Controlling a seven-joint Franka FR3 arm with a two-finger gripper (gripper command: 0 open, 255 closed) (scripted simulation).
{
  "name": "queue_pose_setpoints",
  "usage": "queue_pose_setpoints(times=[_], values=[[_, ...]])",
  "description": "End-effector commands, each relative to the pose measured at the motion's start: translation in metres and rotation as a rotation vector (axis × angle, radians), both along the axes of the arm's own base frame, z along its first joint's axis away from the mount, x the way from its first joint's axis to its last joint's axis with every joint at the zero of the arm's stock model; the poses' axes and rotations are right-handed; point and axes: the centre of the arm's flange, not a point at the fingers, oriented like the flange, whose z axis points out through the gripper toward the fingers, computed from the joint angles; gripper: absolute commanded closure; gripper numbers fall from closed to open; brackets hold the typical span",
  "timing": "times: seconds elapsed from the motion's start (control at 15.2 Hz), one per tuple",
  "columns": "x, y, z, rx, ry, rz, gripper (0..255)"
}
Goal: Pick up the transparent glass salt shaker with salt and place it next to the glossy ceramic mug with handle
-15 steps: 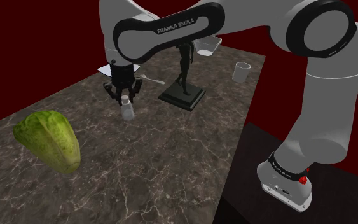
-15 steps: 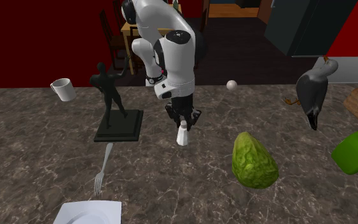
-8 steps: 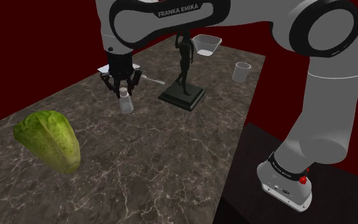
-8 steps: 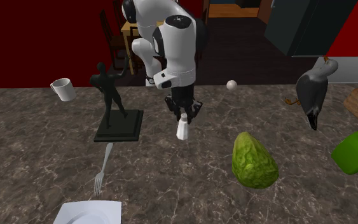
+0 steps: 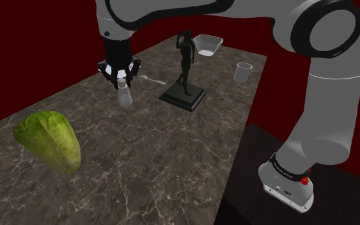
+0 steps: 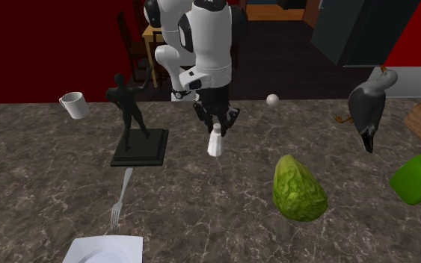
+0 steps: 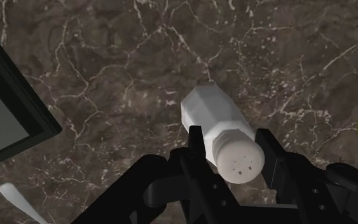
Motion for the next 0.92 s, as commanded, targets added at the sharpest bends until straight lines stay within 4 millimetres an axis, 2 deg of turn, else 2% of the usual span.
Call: queue_pose_setpoints(times=[0.0,0.86], values=[[0.000,-0.001,0.011,0.000,0.000,0.000,255],[0.000,-0.001,0.080,0.000,0.000,0.000,255]])
